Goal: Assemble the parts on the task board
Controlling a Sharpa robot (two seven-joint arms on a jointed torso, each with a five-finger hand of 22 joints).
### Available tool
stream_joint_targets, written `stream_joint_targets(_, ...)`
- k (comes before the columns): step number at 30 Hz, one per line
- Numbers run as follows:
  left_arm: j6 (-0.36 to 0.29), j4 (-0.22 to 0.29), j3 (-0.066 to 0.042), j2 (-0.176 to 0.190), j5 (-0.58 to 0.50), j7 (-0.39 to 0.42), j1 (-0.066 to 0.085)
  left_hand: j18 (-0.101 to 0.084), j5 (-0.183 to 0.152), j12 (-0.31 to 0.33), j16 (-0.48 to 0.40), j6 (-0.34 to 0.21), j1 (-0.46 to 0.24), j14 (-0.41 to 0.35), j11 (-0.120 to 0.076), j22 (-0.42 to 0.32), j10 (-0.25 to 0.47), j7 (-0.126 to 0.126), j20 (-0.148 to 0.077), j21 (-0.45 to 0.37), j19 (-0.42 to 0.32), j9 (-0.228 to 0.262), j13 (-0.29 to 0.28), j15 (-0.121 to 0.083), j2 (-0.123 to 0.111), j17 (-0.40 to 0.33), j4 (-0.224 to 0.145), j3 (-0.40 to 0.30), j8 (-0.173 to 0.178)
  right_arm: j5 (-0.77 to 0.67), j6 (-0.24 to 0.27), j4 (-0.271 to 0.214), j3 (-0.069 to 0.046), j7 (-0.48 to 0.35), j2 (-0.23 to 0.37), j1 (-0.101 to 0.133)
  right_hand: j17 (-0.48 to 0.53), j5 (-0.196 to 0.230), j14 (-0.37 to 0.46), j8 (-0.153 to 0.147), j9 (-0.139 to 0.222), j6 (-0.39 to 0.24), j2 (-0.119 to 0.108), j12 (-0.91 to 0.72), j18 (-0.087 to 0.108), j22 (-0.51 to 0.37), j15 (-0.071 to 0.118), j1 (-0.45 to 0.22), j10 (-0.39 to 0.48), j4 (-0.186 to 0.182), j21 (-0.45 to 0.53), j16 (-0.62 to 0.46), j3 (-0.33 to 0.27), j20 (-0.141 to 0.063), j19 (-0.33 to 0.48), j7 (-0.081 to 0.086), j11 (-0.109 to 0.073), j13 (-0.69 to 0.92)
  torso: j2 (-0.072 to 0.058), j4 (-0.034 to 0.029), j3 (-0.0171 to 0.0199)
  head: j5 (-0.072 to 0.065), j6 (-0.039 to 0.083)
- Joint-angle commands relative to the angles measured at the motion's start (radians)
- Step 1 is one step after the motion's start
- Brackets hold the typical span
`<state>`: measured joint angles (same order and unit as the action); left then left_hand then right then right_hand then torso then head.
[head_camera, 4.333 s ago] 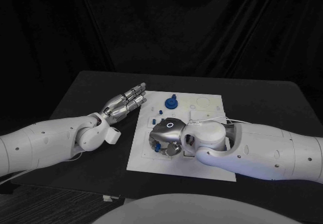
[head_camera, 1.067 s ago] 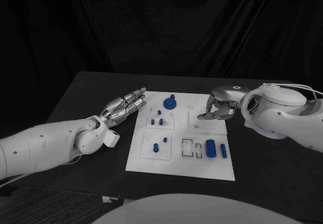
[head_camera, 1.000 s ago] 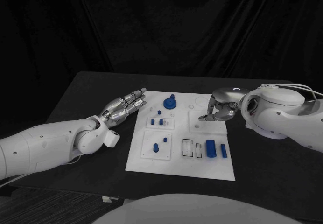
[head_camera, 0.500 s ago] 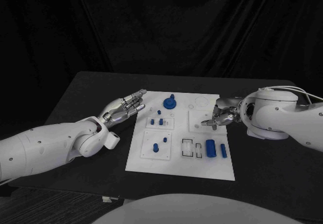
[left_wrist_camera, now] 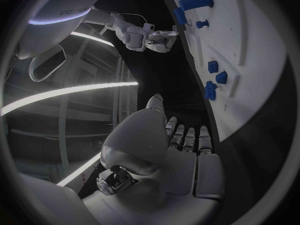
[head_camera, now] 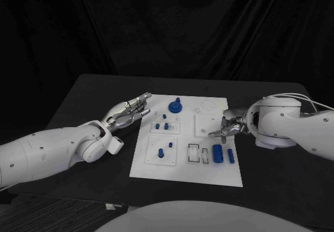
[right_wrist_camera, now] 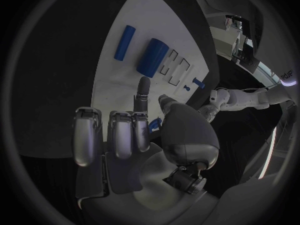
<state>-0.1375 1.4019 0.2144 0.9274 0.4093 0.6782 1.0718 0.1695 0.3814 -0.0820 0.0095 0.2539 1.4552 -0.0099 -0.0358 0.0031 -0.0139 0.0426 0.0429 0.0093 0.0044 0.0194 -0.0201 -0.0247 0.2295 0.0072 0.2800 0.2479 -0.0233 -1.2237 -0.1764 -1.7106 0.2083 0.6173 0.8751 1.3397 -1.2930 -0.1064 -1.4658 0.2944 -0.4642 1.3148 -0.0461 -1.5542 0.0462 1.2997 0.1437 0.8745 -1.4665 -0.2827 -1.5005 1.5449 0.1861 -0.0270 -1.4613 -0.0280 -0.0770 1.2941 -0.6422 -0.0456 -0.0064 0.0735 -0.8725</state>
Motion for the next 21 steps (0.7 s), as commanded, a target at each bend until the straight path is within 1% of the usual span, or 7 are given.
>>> stream_joint_targets(1, 0.01, -0.001, -0.001, -0.003, 0.011, 0.186, -0.001, -0.031, 0.023, -0.018, -0.01, 0.001, 0.011, 0.01, 0.003, -0.003, -0.002, -0.006, 0.002, -0.009, -0.004, 0.011, 0.002, 0.002, 0.002, -0.007, 0.012, 0.02, -0.007, -0.011, -0.057, 0.001, 0.0, 0.03, -0.001, -0.007, -0.196, 0.025, -0.088, 0.003, -0.012, 0.002, -0.001, -0.017, -0.022, 0.239, 0.001, -0.037, -0.104, 0.001, 0.018, -0.014, -0.013, -0.004, -0.072, 0.003, -0.009, 0.277, 0.0, 0.0003, 0.0, -0.001, 0.0)
stream_joint_targets(4, 0.016, -0.003, -0.001, -0.005, 0.011, 0.183, -0.001, -0.032, 0.026, -0.019, -0.01, 0.001, 0.012, 0.01, 0.007, -0.003, -0.002, -0.007, 0.004, -0.009, -0.004, 0.011, 0.001, 0.005, 0.003, -0.007, 0.012, 0.019, -0.007, -0.013, -0.067, 0.002, 0.0, 0.031, -0.001, -0.01, -0.205, 0.034, -0.09, -0.01, -0.007, -0.008, 0.0, -0.017, -0.022, 0.239, -0.001, -0.038, -0.104, 0.002, 0.017, -0.01, -0.015, -0.003, -0.072, 0.006, -0.008, 0.277, -0.001, 0.0005, 0.0003, -0.001, 0.0)
stream_joint_targets(8, 0.023, -0.007, -0.001, -0.009, 0.011, 0.18, -0.001, -0.035, 0.03, -0.021, -0.01, 0.001, 0.014, 0.01, 0.011, -0.003, -0.003, -0.008, 0.006, -0.009, -0.004, 0.011, 0.001, 0.011, 0.005, -0.007, 0.012, 0.018, -0.007, -0.014, -0.074, -0.001, 0.0, 0.031, 0.0, -0.016, -0.215, 0.047, -0.092, -0.049, 0.01, -0.035, -0.001, -0.017, -0.021, 0.237, -0.01, -0.041, -0.104, 0.002, 0.023, -0.005, -0.021, 0.004, -0.07, 0.017, 0.0, 0.277, 0.0, 0.0005, 0.0004, -0.001, 0.0)
stream_joint_targets(12, 0.03, -0.011, -0.001, -0.012, 0.011, 0.176, -0.002, -0.038, 0.034, -0.022, -0.01, 0.001, 0.015, 0.01, 0.015, -0.003, -0.003, -0.01, 0.007, -0.009, -0.004, 0.011, 0.001, 0.014, 0.006, -0.007, 0.012, 0.017, -0.007, -0.015, -0.079, -0.003, 0.0, 0.031, 0.002, -0.019, -0.213, 0.05, -0.091, -0.062, 0.016, -0.041, -0.01, -0.017, -0.02, 0.236, -0.013, -0.042, -0.104, 0.002, 0.027, -0.006, -0.026, 0.007, -0.068, 0.021, 0.002, 0.277, -0.001, 0.0003, 0.0002, -0.003, 0.0)
stream_joint_targets(14, 0.035, -0.012, -0.001, -0.013, 0.011, 0.174, -0.003, -0.041, 0.045, -0.022, -0.01, 0.002, 0.018, 0.01, 0.021, -0.003, -0.003, -0.012, 0.008, -0.009, -0.004, 0.012, 0.001, 0.018, 0.009, -0.007, 0.012, 0.015, -0.007, -0.015, -0.083, -0.003, 0.0, 0.031, 0.002, -0.02, -0.213, 0.05, -0.091, -0.064, 0.017, -0.042, -0.013, -0.017, -0.019, 0.235, -0.014, -0.042, -0.104, 0.002, 0.028, -0.006, -0.028, 0.008, -0.067, 0.022, 0.003, 0.277, -0.001, 0.0003, 0.0001, -0.002, 0.0)
stream_joint_targets(17, 0.041, -0.015, -0.001, -0.015, 0.011, 0.171, -0.004, -0.042, 0.053, -0.023, -0.01, 0.002, 0.021, 0.01, 0.024, -0.003, -0.003, -0.014, 0.009, -0.009, -0.004, 0.012, 0.001, 0.02, 0.011, -0.007, 0.012, 0.014, -0.008, -0.015, -0.089, -0.002, 0.0, 0.031, 0.002, -0.025, -0.218, 0.05, -0.092, -0.083, 0.025, -0.059, -0.028, -0.017, -0.015, 0.229, -0.017, -0.043, -0.104, -0.001, 0.045, -0.003, -0.033, 0.011, -0.06, 0.031, 0.006, 0.277, -0.001, 0.0002, 0.0003, -0.002, 0.0)
stream_joint_targets(21, 0.047, -0.017, -0.001, -0.016, 0.011, 0.167, -0.006, -0.043, 0.056, -0.023, -0.01, 0.002, 0.022, 0.01, 0.027, -0.003, -0.004, -0.014, 0.009, -0.009, -0.004, 0.012, 0.001, 0.021, 0.012, -0.007, 0.012, 0.013, -0.007, -0.015, -0.089, 0.0, 0.0, 0.03, -0.001, -0.034, -0.216, 0.051, -0.092, -0.093, 0.029, -0.067, -0.036, -0.017, -0.013, 0.226, -0.02, -0.041, -0.104, -0.003, 0.053, -0.005, -0.033, 0.014, -0.057, 0.035, 0.009, 0.277, -0.001, 0.0, 0.0, -0.002, 0.0)
